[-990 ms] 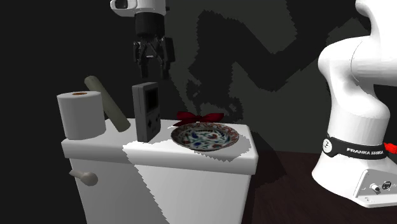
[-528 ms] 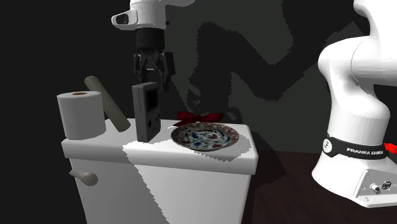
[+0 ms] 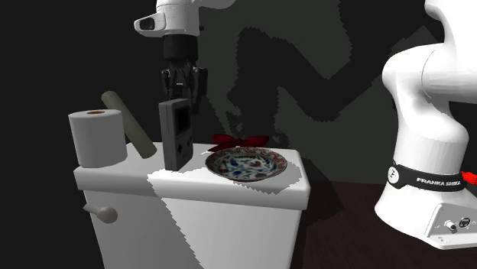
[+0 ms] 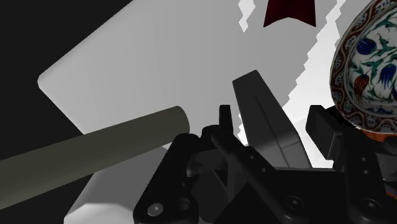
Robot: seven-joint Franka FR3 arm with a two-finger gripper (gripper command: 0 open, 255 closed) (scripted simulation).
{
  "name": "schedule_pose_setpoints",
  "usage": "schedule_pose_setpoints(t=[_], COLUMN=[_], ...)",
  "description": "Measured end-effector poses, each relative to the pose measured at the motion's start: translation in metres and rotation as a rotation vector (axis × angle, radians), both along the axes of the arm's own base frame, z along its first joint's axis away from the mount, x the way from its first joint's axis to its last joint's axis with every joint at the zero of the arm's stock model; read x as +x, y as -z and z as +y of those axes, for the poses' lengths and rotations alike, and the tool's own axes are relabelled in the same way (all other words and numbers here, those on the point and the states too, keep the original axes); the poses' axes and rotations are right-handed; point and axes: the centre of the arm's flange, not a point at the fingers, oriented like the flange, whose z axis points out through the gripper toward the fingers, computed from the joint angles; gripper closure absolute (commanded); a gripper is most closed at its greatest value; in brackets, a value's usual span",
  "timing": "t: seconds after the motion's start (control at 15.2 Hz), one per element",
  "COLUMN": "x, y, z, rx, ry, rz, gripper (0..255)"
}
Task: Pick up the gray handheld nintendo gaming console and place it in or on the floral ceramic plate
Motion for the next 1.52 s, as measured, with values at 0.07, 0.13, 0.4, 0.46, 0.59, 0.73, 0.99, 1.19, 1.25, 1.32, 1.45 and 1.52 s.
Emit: schedule_pose_setpoints(t=[0.07, 0.13, 0.4, 0.46, 0.59, 0.73, 0.99, 1.19, 1.25, 1.32, 1.45, 1.52], x=[0.000, 0.000, 0.000, 0.000, 0.000, 0.000, 0.000, 0.000, 0.000, 0.001, 0.000, 0.000], y=[0.000, 0.000, -0.001, -0.001, -0.001, -0.007, -0.027, -0.040, -0.046, -0.052, -0.063, -0.068], z=[0.000, 0.000, -0.001, -0.001, -0.001, 0.000, -0.001, 0.000, 0.001, -0.001, -0.001, 0.000], rx=[0.000, 0.000, 0.000, 0.000, 0.000, 0.000, 0.000, 0.000, 0.000, 0.000, 0.000, 0.000], ry=[0.000, 0.000, 0.001, 0.001, 0.001, 0.000, 0.000, 0.000, 0.000, 0.000, 0.000, 0.000], rz=[0.000, -0.001, -0.003, -0.002, -0.002, 0.000, 0.000, 0.000, 0.000, 0.000, 0.000, 0.000], gripper=[255, 255, 255, 255, 255, 255, 255, 255, 255, 255, 255, 255])
